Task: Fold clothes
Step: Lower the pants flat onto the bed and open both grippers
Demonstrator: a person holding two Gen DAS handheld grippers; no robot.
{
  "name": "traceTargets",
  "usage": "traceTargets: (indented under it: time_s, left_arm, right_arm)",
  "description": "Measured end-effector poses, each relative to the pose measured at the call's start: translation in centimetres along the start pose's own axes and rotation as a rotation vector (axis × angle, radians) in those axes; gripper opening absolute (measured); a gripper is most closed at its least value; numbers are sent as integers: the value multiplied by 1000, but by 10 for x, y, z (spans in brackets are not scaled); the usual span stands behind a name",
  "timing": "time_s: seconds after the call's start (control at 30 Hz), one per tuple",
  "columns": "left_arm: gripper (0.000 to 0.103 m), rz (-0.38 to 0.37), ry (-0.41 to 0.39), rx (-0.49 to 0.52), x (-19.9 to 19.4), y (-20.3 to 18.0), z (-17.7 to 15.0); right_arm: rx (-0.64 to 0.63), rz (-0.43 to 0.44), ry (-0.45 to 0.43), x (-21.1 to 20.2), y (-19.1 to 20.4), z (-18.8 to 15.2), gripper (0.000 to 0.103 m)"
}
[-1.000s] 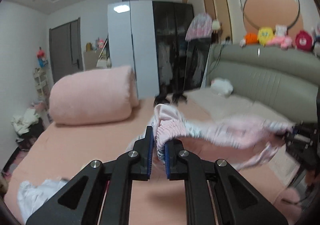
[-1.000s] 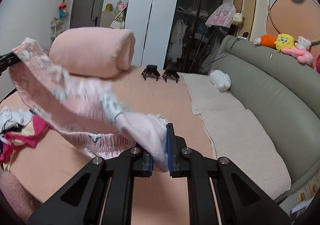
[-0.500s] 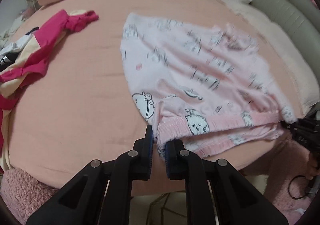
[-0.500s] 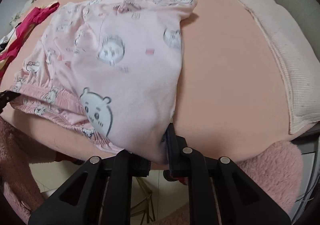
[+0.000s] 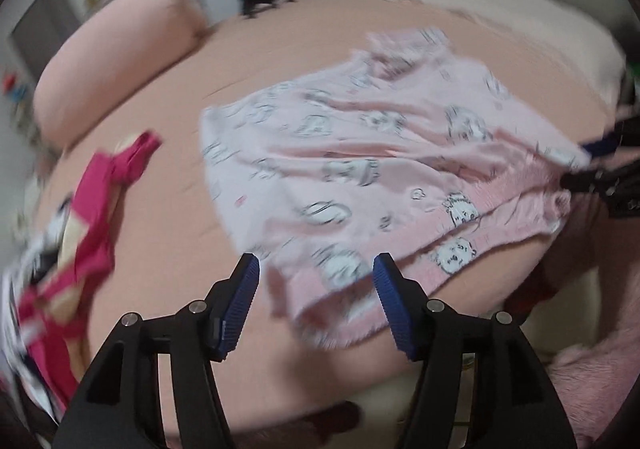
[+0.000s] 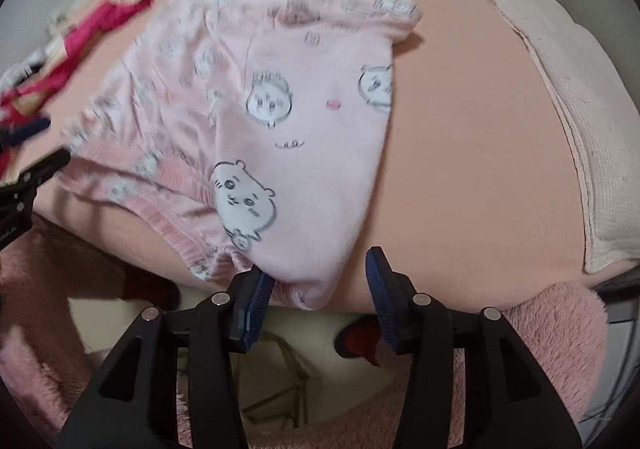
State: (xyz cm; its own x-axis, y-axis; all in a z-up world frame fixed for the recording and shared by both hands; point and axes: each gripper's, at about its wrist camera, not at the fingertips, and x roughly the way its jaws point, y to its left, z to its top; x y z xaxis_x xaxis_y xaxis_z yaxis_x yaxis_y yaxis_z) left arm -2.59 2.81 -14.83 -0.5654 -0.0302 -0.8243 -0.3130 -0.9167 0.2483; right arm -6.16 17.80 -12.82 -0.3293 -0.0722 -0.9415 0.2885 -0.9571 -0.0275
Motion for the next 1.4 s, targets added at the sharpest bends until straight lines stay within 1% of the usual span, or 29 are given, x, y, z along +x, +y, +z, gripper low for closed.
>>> traceTargets:
  time_s: [0.07, 0.1, 0.13, 0.17, 0.2, 0.23, 0.3, 0.4, 0.47, 0.53, 0.6, 0.63, 0.7, 0.73, 0.77, 0.83, 0.87, 0.9, 0.97, 1.03, 1.1, 1.13, 1.17, 1.2, 1.23, 1.27, 1.3, 1.37, 1.4]
  left_arm:
    - [60, -22, 44, 41, 18, -8, 6]
    - [40, -44, 67, 22, 26, -6, 7]
    - [25, -73, 89, -22, 33, -2, 8]
    - [16, -93, 95, -75, 34, 6, 8]
    - [10, -107, 88, -135, 32, 15, 7]
    - [9, -121, 80, -194, 29, 25, 7]
    - [6, -113, 52, -264, 17, 40, 4]
    - [5, -71, 19, -318, -4, 58, -7]
    - [5, -69, 12, -372, -12, 70, -17]
    - [5, -40, 49, -398, -6, 76, -29]
    - [5, -27, 102, -427, 3, 82, -42]
    - [5, -41, 113, -448, 6, 84, -47]
    - [6, -84, 82, -472, -2, 86, -49]
    - [6, -97, 61, -465, -7, 85, -48]
    - [9, -96, 45, -434, -10, 79, -43]
    - [30, -88, 24, -354, -12, 64, -32]
    - [47, -96, 19, -324, -10, 57, -26]
    - [52, -108, 17, -303, -8, 52, -22]
    - [52, -144, 27, -262, -2, 41, -12]
    - [52, -157, 50, -219, 6, 29, -5]
    - [52, -172, 63, -188, 12, 22, -3]
    - [52, -166, 77, -171, 16, 19, -4]
    - [51, -142, 97, -155, 20, 17, -7]
    - [45, -112, 118, -142, 24, 16, -11]
    - [39, -82, 139, -128, 28, 16, -15]
    - [34, -68, 150, -138, 29, 18, -19]
    - [22, -58, 152, -176, 28, 24, -21]
    - [20, 0, 142, -242, 20, 37, -22]
    - [20, 11, 117, -276, 13, 44, -22]
  right_arm:
    - [4, 37, -27, -7, 5, 4, 48]
    - [-5, 42, -24, -7, 8, 6, 51]
    - [-20, 39, -12, -4, 12, 9, 53]
    - [-33, 18, 13, 2, 16, 10, 53]
    - [-34, -18, 44, 7, 19, 10, 53]
    - [-26, -25, 48, 7, 20, 11, 53]
    - [2, 22, 5, -4, 18, 10, 53]
    - [22, 22, -31, -11, 18, 12, 53]
    - [25, 17, -35, -10, 22, 14, 53]
    - [26, 2, 2, 11, 19, 17, 53]
    - [18, -35, 47, 19, 28, 11, 53]
    - [17, -48, 65, 23, 30, 10, 53]
    - [28, -24, 54, 16, 28, 7, 53]
    - [36, -9, 42, 10, 27, 6, 53]
    - [44, 4, 28, 4, 25, 5, 53]
    - [40, 11, 20, 1, 25, 6, 54]
    - [35, 13, 18, 0, 25, 7, 55]
    - [31, 15, 15, 0, 26, 8, 55]
    - [22, 18, 11, -1, 27, 9, 55]
    - [13, 22, 6, -2, 27, 11, 55]
    - [13, 1, 14, 3, 28, 7, 55]
    - [21, -2, 11, 7, 28, 8, 55]
    - [29, -5, 9, 11, 27, 9, 55]
    - [35, -22, 9, 11, 25, 8, 55]
    - [29, -61, 15, 12, 24, 7, 55]
    - [12, -92, 28, 13, 23, 5, 55]
    - [-9, -115, 42, 15, 21, 2, 55]
    - [-32, -122, 72, 15, 19, -3, 55]
    - [-50, -154, 87, 16, 19, -5, 54]
